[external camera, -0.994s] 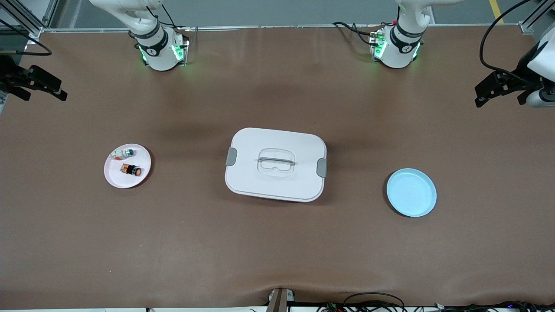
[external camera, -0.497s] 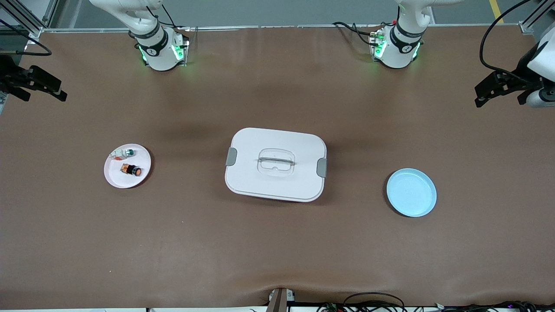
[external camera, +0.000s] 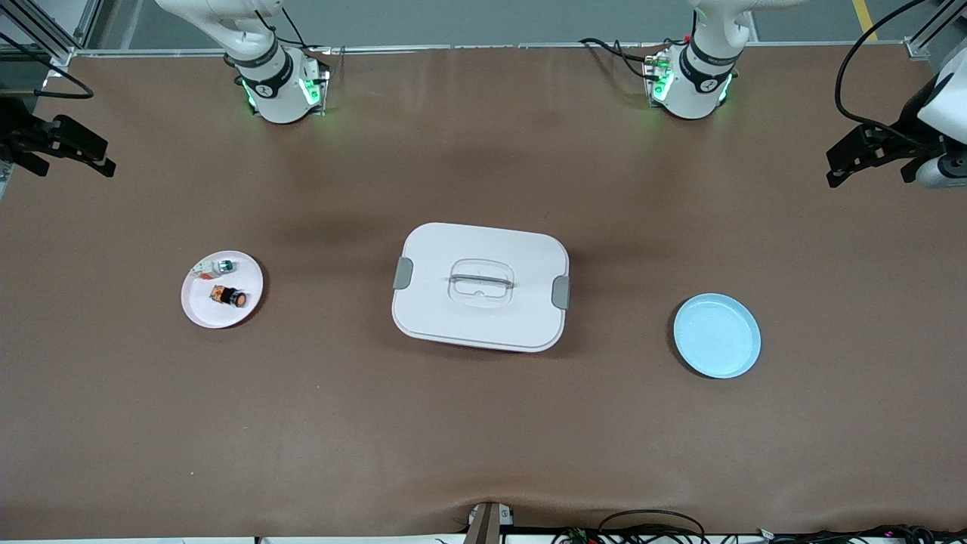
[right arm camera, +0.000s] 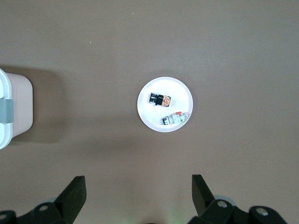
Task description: Transfer orange switch to right arm and place
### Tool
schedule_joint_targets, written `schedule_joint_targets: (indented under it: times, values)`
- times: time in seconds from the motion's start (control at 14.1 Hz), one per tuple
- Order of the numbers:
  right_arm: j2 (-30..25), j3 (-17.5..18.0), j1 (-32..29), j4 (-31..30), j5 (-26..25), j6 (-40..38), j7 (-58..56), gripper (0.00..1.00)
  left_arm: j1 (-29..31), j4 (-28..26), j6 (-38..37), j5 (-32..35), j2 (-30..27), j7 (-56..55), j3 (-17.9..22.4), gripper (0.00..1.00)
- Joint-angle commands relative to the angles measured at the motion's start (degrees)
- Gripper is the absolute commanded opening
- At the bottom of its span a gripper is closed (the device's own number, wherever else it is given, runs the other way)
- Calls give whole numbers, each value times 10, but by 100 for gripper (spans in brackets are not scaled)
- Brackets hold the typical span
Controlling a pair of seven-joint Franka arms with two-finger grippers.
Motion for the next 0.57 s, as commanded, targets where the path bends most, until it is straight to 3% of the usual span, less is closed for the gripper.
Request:
schedule_joint_targets:
  times: [0.0, 0.5]
  values:
    - [-13, 1, 2, -8, -5, 1, -4, 100, -3, 6, 1, -4, 2, 11, 3, 100]
    - [-11, 0, 1, -9, 8, -6, 4, 100, -6, 18, 0, -3, 3, 10, 3, 100]
